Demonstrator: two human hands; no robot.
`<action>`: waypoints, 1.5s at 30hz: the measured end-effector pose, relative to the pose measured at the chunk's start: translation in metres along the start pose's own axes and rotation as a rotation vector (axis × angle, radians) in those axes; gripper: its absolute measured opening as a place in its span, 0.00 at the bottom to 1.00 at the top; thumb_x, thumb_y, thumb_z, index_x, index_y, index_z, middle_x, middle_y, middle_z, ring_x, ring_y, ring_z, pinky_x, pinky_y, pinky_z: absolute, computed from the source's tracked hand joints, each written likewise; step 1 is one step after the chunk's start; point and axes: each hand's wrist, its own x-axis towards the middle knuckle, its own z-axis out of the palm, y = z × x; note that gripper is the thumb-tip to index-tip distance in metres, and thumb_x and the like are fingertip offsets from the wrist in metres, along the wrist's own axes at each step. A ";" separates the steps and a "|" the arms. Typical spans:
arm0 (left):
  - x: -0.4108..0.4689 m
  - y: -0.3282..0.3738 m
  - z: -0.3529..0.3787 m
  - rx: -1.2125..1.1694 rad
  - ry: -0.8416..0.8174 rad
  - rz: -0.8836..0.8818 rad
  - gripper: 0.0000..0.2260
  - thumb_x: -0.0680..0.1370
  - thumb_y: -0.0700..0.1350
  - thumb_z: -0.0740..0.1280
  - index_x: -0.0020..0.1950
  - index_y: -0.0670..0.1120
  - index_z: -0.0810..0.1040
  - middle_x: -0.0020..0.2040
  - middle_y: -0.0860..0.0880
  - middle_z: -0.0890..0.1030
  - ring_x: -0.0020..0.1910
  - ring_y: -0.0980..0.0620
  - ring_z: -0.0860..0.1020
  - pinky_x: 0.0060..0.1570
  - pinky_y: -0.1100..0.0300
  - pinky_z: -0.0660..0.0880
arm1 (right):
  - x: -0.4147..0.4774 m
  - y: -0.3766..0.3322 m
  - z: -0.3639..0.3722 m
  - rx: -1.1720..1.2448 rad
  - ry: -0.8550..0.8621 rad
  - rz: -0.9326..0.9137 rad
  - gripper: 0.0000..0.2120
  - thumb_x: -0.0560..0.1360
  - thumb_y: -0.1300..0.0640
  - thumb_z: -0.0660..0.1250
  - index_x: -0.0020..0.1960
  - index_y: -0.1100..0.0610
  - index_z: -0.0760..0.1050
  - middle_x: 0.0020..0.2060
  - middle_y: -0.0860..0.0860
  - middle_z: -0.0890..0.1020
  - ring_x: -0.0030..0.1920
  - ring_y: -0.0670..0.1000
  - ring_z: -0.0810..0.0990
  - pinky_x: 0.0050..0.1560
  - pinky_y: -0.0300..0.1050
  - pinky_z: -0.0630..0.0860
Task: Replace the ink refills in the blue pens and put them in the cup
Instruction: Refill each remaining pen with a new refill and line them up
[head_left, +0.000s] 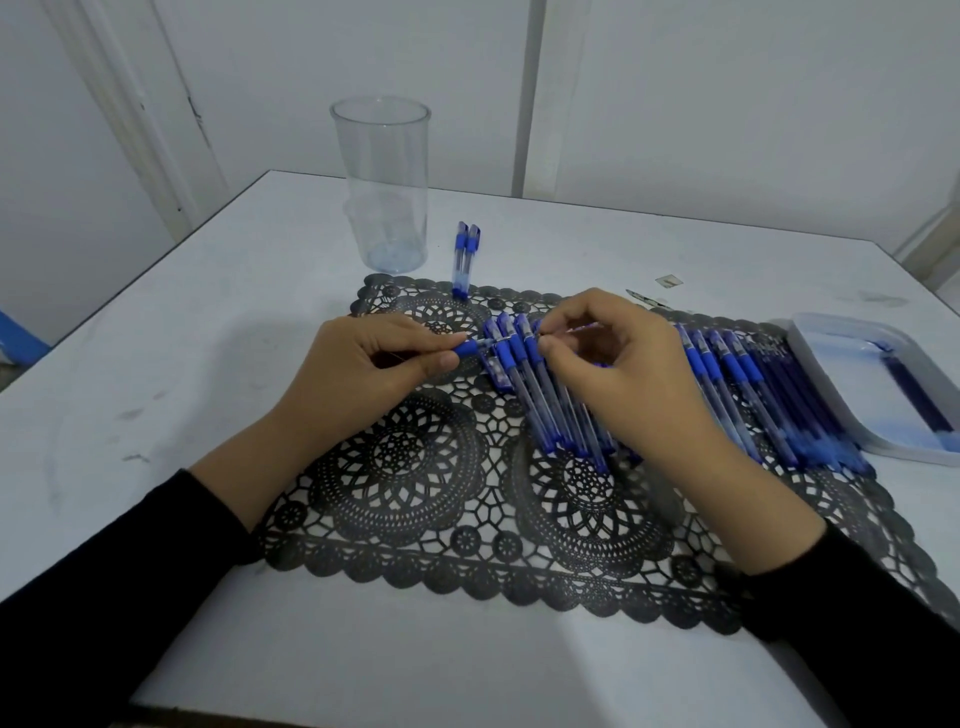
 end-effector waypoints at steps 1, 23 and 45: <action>0.000 0.000 0.000 0.005 -0.004 0.003 0.12 0.71 0.49 0.73 0.53 0.56 0.83 0.48 0.61 0.84 0.45 0.58 0.82 0.47 0.70 0.76 | 0.000 0.001 0.001 0.001 -0.004 -0.023 0.05 0.75 0.64 0.70 0.47 0.55 0.80 0.41 0.52 0.82 0.41 0.49 0.80 0.46 0.44 0.80; -0.003 0.001 0.007 0.053 -0.008 0.141 0.13 0.72 0.47 0.73 0.56 0.46 0.84 0.47 0.54 0.85 0.45 0.56 0.83 0.47 0.64 0.79 | -0.003 0.007 0.010 0.021 -0.132 -0.108 0.04 0.77 0.58 0.70 0.51 0.56 0.81 0.39 0.49 0.82 0.39 0.48 0.79 0.42 0.46 0.78; -0.002 0.002 0.007 0.048 -0.006 0.167 0.13 0.72 0.46 0.74 0.55 0.44 0.85 0.46 0.53 0.85 0.44 0.56 0.83 0.47 0.64 0.78 | -0.004 0.002 0.007 -0.059 -0.128 -0.157 0.02 0.76 0.58 0.71 0.48 0.56 0.80 0.37 0.45 0.79 0.38 0.41 0.75 0.40 0.29 0.68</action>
